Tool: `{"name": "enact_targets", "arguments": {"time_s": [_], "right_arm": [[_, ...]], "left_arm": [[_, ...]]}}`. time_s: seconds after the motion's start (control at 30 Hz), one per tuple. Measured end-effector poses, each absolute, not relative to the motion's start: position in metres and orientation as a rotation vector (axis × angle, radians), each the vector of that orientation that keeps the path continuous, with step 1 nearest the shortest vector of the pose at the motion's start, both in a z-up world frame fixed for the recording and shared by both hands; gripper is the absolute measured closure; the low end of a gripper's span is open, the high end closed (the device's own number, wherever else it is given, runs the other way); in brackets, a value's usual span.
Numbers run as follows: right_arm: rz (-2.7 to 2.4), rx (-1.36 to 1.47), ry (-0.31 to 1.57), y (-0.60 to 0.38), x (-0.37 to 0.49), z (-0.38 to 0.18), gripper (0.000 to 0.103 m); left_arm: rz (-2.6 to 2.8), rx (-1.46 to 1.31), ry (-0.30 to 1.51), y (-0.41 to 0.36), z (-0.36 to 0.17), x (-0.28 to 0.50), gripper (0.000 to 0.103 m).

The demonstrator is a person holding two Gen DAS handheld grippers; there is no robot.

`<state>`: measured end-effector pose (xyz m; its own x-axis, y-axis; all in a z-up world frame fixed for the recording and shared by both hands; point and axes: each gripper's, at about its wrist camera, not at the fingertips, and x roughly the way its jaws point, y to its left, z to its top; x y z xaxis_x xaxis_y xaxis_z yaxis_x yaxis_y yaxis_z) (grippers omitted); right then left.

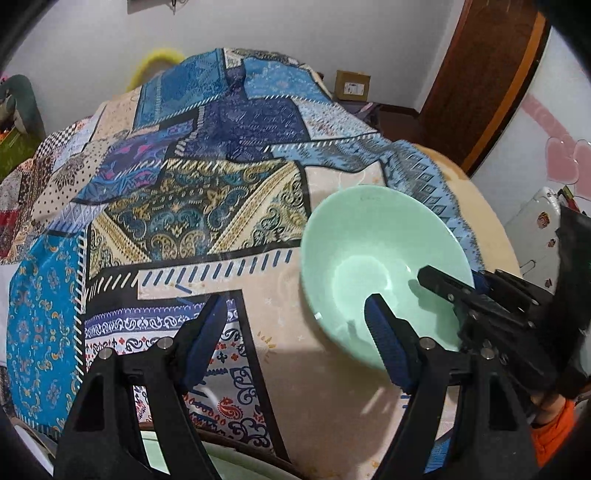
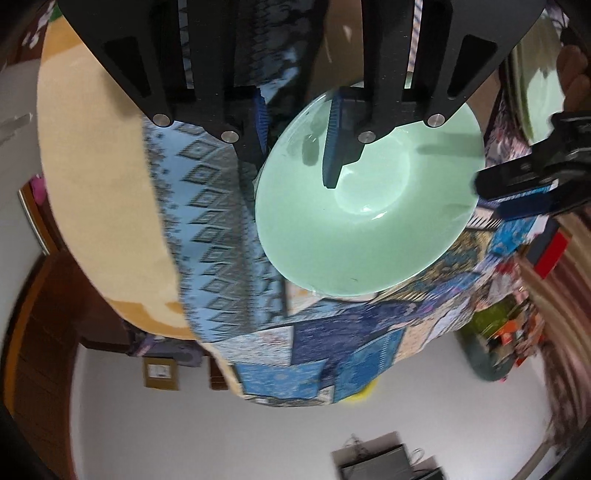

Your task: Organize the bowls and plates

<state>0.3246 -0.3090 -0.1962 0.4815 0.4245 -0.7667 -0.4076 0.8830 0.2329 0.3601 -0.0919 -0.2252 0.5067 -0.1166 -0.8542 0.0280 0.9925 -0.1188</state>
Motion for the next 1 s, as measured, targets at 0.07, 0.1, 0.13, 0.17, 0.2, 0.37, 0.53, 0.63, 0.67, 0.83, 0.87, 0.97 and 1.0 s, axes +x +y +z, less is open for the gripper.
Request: {"name": "enact_targets", "arguments": {"time_s": [0.07,0.1,0.13,0.17,0.2,0.37,0.53,0.63,0.67,0.83,0.87,0.97,1.0], "right_arm": [[0.53,0.01,0.943,-0.303,0.322,-0.197,0.081],[0.541,0.007,0.945,-0.301,0.32,-0.197,0.081],[0.548,0.007,0.947,-0.3,0.319,-0.197,0.08],[0.555,0.007,0.949,-0.299,0.318,-0.197,0.08],[0.56,0.012,0.952,-0.299,0.317,-0.197,0.08],[0.57,0.052,0.965,-0.3,0.318,-0.199,0.08],[0.557,0.058,0.955,-0.295,0.316,-0.197,0.081],[0.539,0.04,0.952,-0.293,0.315,-0.197,0.081],[0.538,0.041,0.952,-0.292,0.314,-0.196,0.081],[0.537,0.05,0.945,-0.291,0.305,-0.189,0.081],[0.536,0.051,0.942,-0.292,0.303,-0.187,0.081],[0.536,0.056,0.924,-0.293,0.295,-0.177,0.081],[0.537,0.058,0.914,-0.293,0.291,-0.172,0.081]], "left_arm": [[-0.08,-0.094,1.059,-0.091,-0.231,0.361,0.033],[-0.079,-0.093,1.072,-0.09,-0.234,0.362,0.038],[-0.081,-0.098,1.089,-0.089,-0.238,0.362,0.041],[-0.084,-0.104,1.108,-0.088,-0.241,0.363,0.044],[-0.086,-0.11,1.12,-0.088,-0.244,0.365,0.048],[-0.09,-0.124,1.148,-0.089,-0.256,0.369,0.066],[-0.109,-0.092,1.146,-0.103,-0.26,0.37,0.079],[-0.103,-0.081,1.135,-0.105,-0.258,0.367,0.079],[-0.104,-0.087,1.135,-0.105,-0.257,0.366,0.08],[-0.105,-0.088,1.111,-0.102,-0.245,0.355,0.08],[-0.107,-0.087,1.107,-0.102,-0.241,0.352,0.08],[-0.111,-0.088,1.09,-0.102,-0.23,0.343,0.079],[-0.113,-0.088,1.082,-0.102,-0.226,0.339,0.079]]}}
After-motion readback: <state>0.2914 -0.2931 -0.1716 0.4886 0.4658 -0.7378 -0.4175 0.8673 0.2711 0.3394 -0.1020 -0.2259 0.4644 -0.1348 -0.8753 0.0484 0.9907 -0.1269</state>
